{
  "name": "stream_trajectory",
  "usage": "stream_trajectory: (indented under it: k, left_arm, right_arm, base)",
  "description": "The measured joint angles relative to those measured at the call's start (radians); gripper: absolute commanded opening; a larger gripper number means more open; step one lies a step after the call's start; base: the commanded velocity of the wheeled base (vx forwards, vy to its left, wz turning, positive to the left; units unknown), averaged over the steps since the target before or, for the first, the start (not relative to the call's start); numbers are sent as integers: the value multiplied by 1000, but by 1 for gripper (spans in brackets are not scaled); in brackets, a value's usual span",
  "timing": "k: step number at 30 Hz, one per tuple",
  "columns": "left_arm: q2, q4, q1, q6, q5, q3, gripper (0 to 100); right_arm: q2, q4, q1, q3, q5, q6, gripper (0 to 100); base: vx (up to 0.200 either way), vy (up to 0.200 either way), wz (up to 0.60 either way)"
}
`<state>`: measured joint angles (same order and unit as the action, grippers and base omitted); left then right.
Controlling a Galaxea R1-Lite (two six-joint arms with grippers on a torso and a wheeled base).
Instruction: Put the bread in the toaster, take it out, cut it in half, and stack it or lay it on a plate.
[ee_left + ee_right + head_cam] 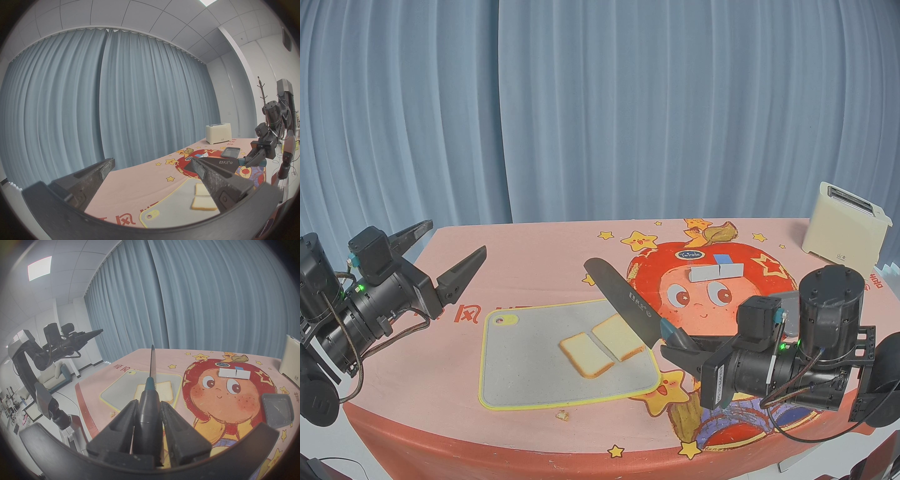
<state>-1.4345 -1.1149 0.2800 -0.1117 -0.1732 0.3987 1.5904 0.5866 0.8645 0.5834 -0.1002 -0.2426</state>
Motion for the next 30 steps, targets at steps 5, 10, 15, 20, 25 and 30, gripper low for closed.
stream_trajectory:
  k: [5,10,15,20,25,30]
  left_arm:
    - [11,-1,-17,1,-3,-21,100]
    - [24,-1,-77,0,-4,-46,100]
    - [46,0,-129,0,1,-62,100]
    - [78,1,-152,0,-1,-86,100]
    - [118,5,-158,0,1,-121,100]
    - [161,7,-159,0,-2,-147,100]
  right_arm:
    - [-2,0,-4,-3,1,1,0]
    - [-3,1,-6,-3,2,5,0]
    - [-6,0,-14,-5,3,7,0]
    - [-15,0,-14,-6,3,8,0]
    - [-21,0,-16,-6,3,10,0]
    - [-28,0,-10,-7,3,10,0]
  base:
    - [0,0,0]
    - [0,0,0]
    - [0,0,0]
    - [0,0,0]
    - [0,0,0]
    - [0,0,0]
